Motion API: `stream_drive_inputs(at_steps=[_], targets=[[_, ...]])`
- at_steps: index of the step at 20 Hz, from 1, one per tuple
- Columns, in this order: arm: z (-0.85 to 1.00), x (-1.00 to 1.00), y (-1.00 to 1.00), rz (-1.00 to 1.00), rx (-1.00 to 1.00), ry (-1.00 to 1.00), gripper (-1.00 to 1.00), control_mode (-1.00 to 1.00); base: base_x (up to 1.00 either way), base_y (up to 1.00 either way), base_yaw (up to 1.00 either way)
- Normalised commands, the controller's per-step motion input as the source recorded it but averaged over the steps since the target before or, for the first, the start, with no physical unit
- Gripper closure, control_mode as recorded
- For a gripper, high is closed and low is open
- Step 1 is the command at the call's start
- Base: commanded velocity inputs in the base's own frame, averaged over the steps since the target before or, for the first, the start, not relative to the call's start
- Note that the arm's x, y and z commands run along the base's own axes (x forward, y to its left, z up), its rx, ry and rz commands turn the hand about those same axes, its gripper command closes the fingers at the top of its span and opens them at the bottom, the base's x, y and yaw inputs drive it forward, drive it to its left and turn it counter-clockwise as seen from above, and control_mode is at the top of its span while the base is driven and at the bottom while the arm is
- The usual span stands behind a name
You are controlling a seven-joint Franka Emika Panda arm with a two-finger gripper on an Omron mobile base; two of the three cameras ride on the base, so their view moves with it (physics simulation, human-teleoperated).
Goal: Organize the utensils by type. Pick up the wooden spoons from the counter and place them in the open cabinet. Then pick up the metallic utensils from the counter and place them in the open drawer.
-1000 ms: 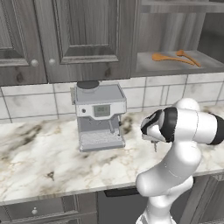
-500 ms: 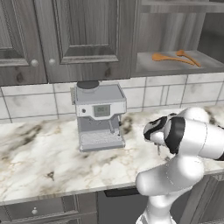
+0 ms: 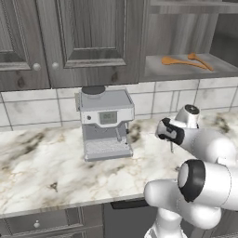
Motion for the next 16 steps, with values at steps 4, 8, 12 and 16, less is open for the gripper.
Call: stream_drive_inputs(at_steps=[4,8,12,16], targets=[[0.99,-0.01,-0.06,0.00,0.00,0.03,1.00,-1.00,0.00,0.00,0.00],[0.90,-0.04,-0.04,0.03,0.00,0.01,1.00,-1.00,0.00,0.00,0.00],[0.70,-0.23,0.00,0.05,0.00,0.00,1.00,-1.00,0.00,0.00,0.00],[0.57,-0.18,0.00,0.06,0.00,0.00,1.00,-1.00,0.00,0.00,0.00]])
